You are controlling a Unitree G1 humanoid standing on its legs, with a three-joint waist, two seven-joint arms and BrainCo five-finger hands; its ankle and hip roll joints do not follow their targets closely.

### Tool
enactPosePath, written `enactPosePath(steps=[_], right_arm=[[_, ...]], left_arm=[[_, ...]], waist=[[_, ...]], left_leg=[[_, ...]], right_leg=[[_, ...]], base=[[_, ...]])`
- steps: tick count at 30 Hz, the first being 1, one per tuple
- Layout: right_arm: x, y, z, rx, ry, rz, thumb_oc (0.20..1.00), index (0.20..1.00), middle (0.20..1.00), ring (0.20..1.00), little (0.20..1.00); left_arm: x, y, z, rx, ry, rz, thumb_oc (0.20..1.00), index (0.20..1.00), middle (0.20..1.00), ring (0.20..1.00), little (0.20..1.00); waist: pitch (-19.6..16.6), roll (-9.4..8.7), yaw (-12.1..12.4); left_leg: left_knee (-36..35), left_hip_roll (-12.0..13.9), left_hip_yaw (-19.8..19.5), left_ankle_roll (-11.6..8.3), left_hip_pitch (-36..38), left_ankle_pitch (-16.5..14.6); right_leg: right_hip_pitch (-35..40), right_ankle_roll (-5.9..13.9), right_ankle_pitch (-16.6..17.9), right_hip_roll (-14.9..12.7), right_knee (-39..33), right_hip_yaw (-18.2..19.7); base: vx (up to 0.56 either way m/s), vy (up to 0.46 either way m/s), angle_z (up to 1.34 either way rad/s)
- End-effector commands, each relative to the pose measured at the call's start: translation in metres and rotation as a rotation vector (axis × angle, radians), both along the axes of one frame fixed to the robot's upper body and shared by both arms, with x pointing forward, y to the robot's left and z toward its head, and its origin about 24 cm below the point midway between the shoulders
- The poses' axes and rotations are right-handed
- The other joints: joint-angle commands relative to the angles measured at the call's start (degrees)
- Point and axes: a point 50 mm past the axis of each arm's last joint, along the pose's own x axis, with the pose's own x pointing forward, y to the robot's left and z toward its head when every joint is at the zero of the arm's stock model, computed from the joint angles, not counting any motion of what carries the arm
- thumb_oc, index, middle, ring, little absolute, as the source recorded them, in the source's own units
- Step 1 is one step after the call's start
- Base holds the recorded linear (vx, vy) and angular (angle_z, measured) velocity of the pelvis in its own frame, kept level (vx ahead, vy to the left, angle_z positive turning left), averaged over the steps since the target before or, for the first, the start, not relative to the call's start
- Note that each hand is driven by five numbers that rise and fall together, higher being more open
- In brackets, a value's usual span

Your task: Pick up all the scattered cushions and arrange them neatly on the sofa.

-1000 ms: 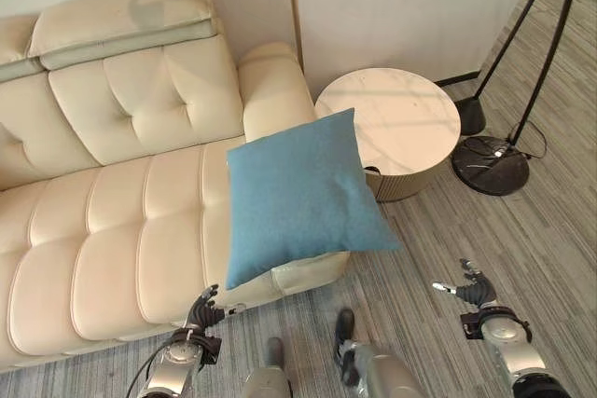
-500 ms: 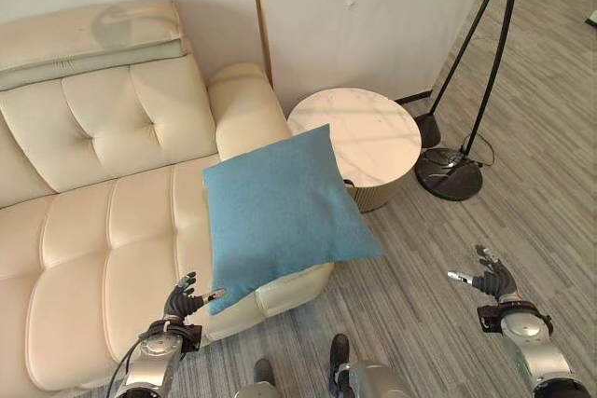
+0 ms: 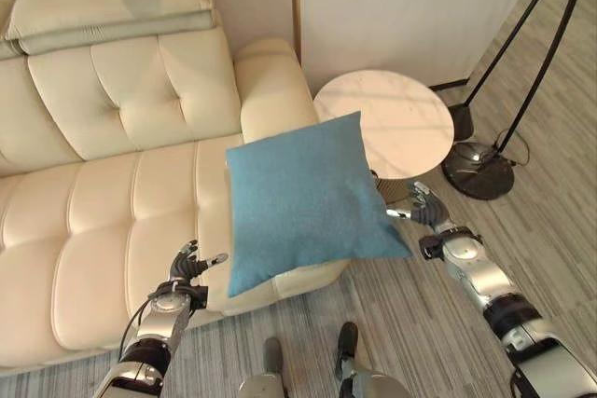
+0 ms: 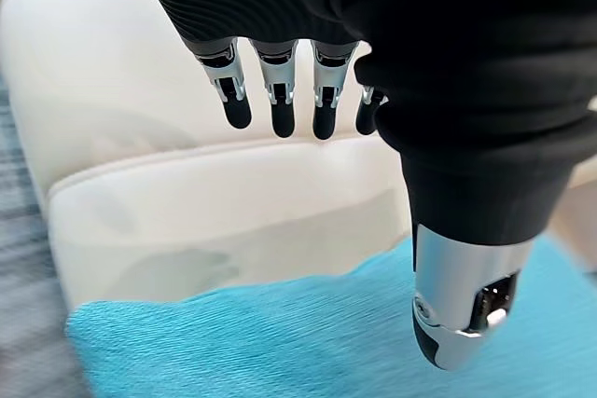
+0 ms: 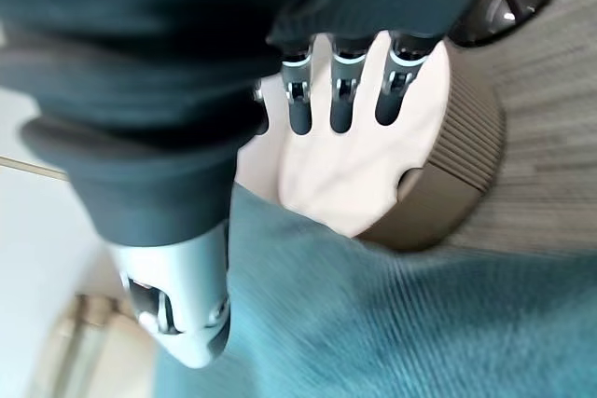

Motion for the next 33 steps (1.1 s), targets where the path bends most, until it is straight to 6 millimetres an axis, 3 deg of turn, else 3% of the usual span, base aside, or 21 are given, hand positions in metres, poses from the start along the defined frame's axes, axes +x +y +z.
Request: enactPosePath(steps=[1, 4, 5, 6, 9, 10, 11, 12, 15, 21, 27, 33], right_arm=[[0.027, 0.010, 0.036, 0.029, -0.092, -0.029, 1.000, 1.000, 1.000, 1.000, 1.000], [0.043, 0.029, 0.049, 0.017, -0.081, -0.015, 1.000, 1.000, 1.000, 1.000, 1.000], [0.048, 0.042, 0.053, 0.018, -0.071, 0.005, 1.000, 1.000, 1.000, 1.000, 1.000], [0.048, 0.042, 0.054, 0.018, -0.072, 0.005, 1.000, 1.000, 1.000, 1.000, 1.000], [0.052, 0.061, 0.065, 0.018, -0.088, 0.052, 1.000, 1.000, 1.000, 1.000, 1.000], [0.052, 0.065, 0.065, 0.020, -0.089, 0.067, 0.551, 0.551, 0.551, 0.551, 0.551], [0.052, 0.065, 0.065, 0.020, -0.089, 0.067, 0.476, 0.476, 0.476, 0.476, 0.476], [0.051, 0.073, 0.066, 0.020, -0.099, 0.096, 0.200, 0.200, 0.200, 0.200, 0.200], [0.045, 0.079, 0.061, 0.049, -0.116, 0.124, 0.200, 0.200, 0.200, 0.200, 0.200], [0.027, 0.089, 0.068, 0.144, -0.235, 0.182, 0.200, 0.200, 0.200, 0.200, 0.200], [-0.027, 0.095, 0.063, 0.347, -0.373, 0.298, 0.200, 0.200, 0.200, 0.200, 0.200], [-0.048, 0.107, 0.059, 0.415, -0.365, 0.390, 0.200, 0.200, 0.200, 0.200, 0.200]], left_arm=[[0.046, -0.001, 0.047, 0.074, -0.136, -0.030, 1.000, 1.000, 1.000, 1.000, 1.000], [0.075, -0.019, 0.072, 0.110, -0.176, -0.082, 1.000, 1.000, 1.000, 1.000, 1.000], [0.091, -0.039, 0.086, 0.098, -0.207, -0.122, 1.000, 1.000, 1.000, 1.000, 1.000], [0.091, -0.039, 0.087, 0.098, -0.208, -0.122, 1.000, 1.000, 1.000, 1.000, 1.000], [0.110, -0.070, 0.113, 0.073, -0.289, -0.194, 1.000, 1.000, 1.000, 1.000, 1.000], [0.114, -0.076, 0.120, 0.067, -0.312, -0.211, 1.000, 1.000, 1.000, 1.000, 1.000], [0.114, -0.076, 0.120, 0.067, -0.312, -0.211, 1.000, 1.000, 1.000, 1.000, 1.000], [0.118, -0.087, 0.132, 0.053, -0.364, -0.242, 0.200, 0.200, 0.200, 0.200, 0.200], [0.118, -0.097, 0.140, 0.035, -0.432, -0.278, 0.200, 0.200, 0.200, 0.200, 0.200], [0.107, -0.095, 0.145, -0.053, -0.543, -0.238, 0.200, 0.200, 0.200, 0.200, 0.200], [0.061, -0.117, 0.128, -0.252, -0.669, -0.260, 0.200, 0.200, 0.200, 0.200, 0.200], [0.040, -0.122, 0.124, -0.367, -0.721, -0.236, 0.200, 0.200, 0.200, 0.200, 0.200]], waist=[[4.0, -1.96, -0.1], [6.1, -2.22, -0.1], [7.3, -2.24, -0.2], [7.3, -2.23, -0.2], [8.9, -2.21, -0.2], [9.2, -2.16, -0.2], [9.2, -2.15, -0.2], [9.4, -2.09, -0.2], [9.0, -2.14, -0.4], [8.4, -1.64, -0.7], [4.9, 0.15, -1.4], [1.8, 0.81, -1.6]], left_leg=[[-1.6, 0.4, -2.1, -2.24, -1.9, 0.2], [-1.6, 0.4, -2.8, -2.50, -4.7, 1.3], [-1.6, 0.3, -3.4, -2.61, -6.4, 2.0], [-1.6, 0.3, -3.4, -2.61, -6.4, 2.0], [-1.5, 0.0, -4.1, -2.74, -8.6, 2.7], [-1.6, -0.1, -4.2, -2.79, -9.0, 2.8], [-1.6, -0.1, -4.3, -2.79, -9.0, 2.8], [-1.8, -0.1, -4.5, -2.83, -9.4, 3.0], [-2.1, -0.3, -4.5, -2.82, -8.9, 2.8], [-2.3, -0.5, -4.2, -2.48, -6.6, 1.7], [-2.6, -1.4, -3.2, -1.22, -0.4, -1.4], [-2.6, -2.0, -2.6, -0.77, 3.0, -2.6]], right_leg=[[0.2, 7.05, -8.7, -3.9, 6.2, 3.5], [-2.3, 7.26, -7.8, -3.9, 6.3, 3.6], [-3.9, 7.29, -7.2, -3.9, 6.3, 3.6], [-3.9, 7.29, -7.2, -3.9, 6.3, 3.6], [-5.6, 7.39, -6.7, -3.9, 6.2, 3.5], [-5.9, 7.51, -6.5, -3.8, 6.0, 3.5], [-5.9, 7.51, -6.5, -3.8, 6.0, 3.5], [-6.1, 7.76, -6.2, -3.6, 5.5, 3.5], [-5.7, 8.11, -6.0, -3.6, 4.8, 3.8], [-3.8, 8.32, -6.3, -3.9, 4.3, 4.2], [1.9, 8.36, -7.3, -4.7, 3.0, 4.1], [5.5, 8.49, -7.3, -5.1, 1.6, 4.2]], base=[[-0.08, 0.014, 0.04], [-0.08, -0.001, 0.07], [-0.07, 0.007, 0.04], [-0.07, 0.000, 0.04], [-0.06, 0.000, 0.04], [-0.03, 0.007, 0.04], [-0.02, 0.010, 0.05], [-0.01, 0.011, 0.06], [0.00, 0.003, 0.01], [0.00, 0.025, -0.02], [0.06, 0.045, -0.05], [0.05, 0.038, -0.06]])
